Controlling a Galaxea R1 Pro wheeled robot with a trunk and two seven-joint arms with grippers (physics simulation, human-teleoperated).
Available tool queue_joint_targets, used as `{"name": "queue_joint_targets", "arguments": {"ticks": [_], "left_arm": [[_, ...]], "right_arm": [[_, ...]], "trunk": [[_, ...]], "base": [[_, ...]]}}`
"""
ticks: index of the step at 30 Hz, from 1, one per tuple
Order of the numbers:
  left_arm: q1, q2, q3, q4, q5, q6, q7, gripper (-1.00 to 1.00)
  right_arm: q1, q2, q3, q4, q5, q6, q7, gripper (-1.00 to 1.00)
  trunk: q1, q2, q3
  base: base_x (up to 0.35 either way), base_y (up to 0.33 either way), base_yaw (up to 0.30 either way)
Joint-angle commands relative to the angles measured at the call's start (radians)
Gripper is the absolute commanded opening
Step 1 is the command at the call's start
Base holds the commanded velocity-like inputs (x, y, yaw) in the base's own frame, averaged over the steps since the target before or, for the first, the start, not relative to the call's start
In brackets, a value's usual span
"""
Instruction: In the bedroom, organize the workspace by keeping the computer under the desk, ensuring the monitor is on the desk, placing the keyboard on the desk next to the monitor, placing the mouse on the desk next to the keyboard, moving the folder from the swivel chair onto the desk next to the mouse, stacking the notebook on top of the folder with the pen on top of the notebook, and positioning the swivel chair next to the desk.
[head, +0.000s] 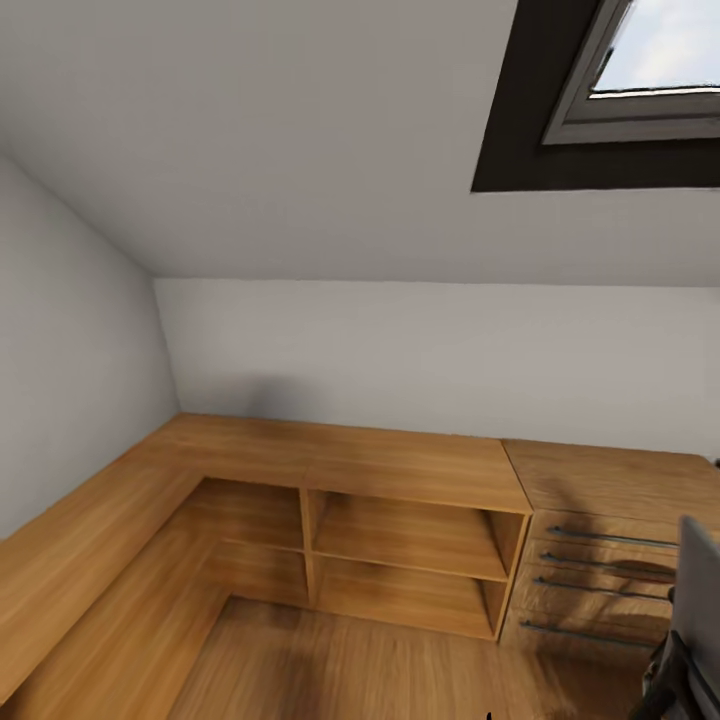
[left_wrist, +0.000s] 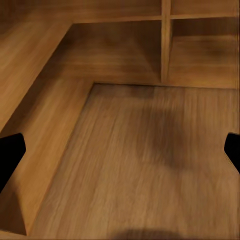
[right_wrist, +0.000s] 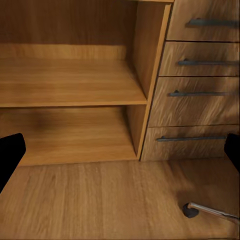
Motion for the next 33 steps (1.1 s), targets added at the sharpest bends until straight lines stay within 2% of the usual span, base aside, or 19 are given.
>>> {"name": "queue_joint_targets", "arguments": {"ticks": [1, 7, 14, 16, 18, 19, 22, 28, 33], "left_arm": [[0.000, 0.000, -0.009, 0.000, 0.004, -0.002, 0.006, 1.00], [0.000, 0.000, -0.009, 0.000, 0.004, -0.003, 0.005, 1.00], [0.000, -0.001, -0.009, 0.000, 0.004, -0.008, 0.005, 1.00], [0.000, -0.002, -0.009, 0.000, 0.003, -0.009, 0.005, 1.00], [0.000, -0.002, -0.009, 0.000, 0.003, -0.010, 0.005, 1.00], [0.000, -0.002, -0.009, 0.000, 0.003, -0.011, 0.005, 1.00], [0.000, -0.001, -0.008, 0.000, 0.003, -0.019, 0.005, 1.00], [0.000, 0.000, -0.007, 0.000, 0.004, -0.058, 0.006, 1.00], [0.000, 0.000, -0.007, 0.000, 0.004, -0.063, 0.006, 1.00]], "right_arm": [[-0.001, 0.000, -0.003, 0.002, 0.010, -0.002, -0.007, 1.00], [-0.001, -0.004, 0.011, 0.001, 0.039, -0.002, -0.006, 1.00], [0.000, -0.007, 0.027, 0.002, 0.115, -0.002, -0.006, 1.00], [0.011, -0.016, 0.030, 0.002, 0.166, -0.002, -0.006, 1.00], [0.018, -0.020, 0.031, 0.002, 0.191, -0.002, -0.008, 1.00], [0.032, -0.023, 0.031, 0.002, 0.241, -0.002, -0.012, 1.00], [0.049, -0.024, 0.032, 0.001, 0.282, -0.002, -0.014, 1.00], [0.060, -0.026, 0.032, 0.000, 0.306, -0.002, -0.015, 1.00], [0.061, -0.026, 0.032, 0.000, 0.308, -0.002, -0.015, 1.00]], "trunk": [[0.000, -0.001, -0.001], [0.000, -0.001, 0.002], [0.000, -0.001, 0.008], [0.000, -0.001, 0.010], [0.000, -0.001, 0.012], [0.000, -0.001, 0.013], [0.000, -0.001, 0.017], [0.000, -0.001, 0.024], [0.000, -0.001, 0.030]], "base": [[0.002, 0.002, -0.300], [0.001, 0.001, -0.298], [0.000, 0.000, -0.277], [0.000, 0.000, -0.243], [0.000, 0.000, -0.219], [0.000, 0.000, -0.195], [0.000, 0.000, -0.190], [0.000, 0.000, -0.189], [0.000, 0.014, -0.189]]}}
